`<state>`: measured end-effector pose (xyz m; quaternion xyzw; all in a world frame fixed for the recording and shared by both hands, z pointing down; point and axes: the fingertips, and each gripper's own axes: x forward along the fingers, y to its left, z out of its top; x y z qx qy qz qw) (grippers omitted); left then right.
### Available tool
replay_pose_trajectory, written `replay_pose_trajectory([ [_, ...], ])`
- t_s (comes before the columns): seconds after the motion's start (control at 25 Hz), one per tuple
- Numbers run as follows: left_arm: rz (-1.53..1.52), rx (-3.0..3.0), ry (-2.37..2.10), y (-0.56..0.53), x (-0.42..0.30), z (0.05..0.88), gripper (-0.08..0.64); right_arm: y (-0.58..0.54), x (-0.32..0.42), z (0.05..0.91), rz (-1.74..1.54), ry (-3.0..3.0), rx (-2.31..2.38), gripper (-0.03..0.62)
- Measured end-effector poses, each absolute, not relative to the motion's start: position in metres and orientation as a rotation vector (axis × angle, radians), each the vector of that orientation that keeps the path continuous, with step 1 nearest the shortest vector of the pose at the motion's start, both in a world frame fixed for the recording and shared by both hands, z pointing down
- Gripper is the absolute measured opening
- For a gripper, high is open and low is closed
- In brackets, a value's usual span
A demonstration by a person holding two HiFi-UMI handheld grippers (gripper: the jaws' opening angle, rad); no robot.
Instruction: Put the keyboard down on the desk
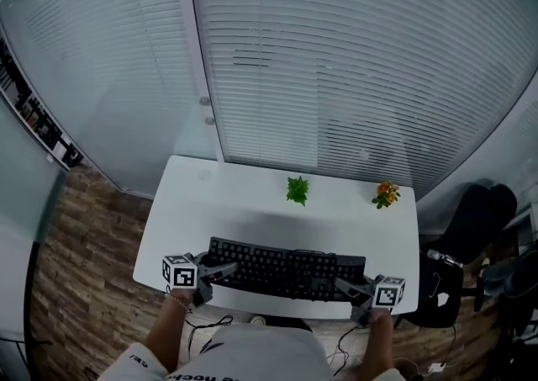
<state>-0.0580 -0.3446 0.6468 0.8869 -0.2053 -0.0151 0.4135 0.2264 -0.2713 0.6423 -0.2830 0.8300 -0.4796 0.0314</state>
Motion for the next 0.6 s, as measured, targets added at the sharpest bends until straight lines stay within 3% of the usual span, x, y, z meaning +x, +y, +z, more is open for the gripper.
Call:
replay_pose_trajectory([
  [0.6,0.090,2.115,-0.795,-0.366,-0.064,0.745,0.351,-0.298,0.244,0.746,-1.581,2.465,-1.330,0.330],
])
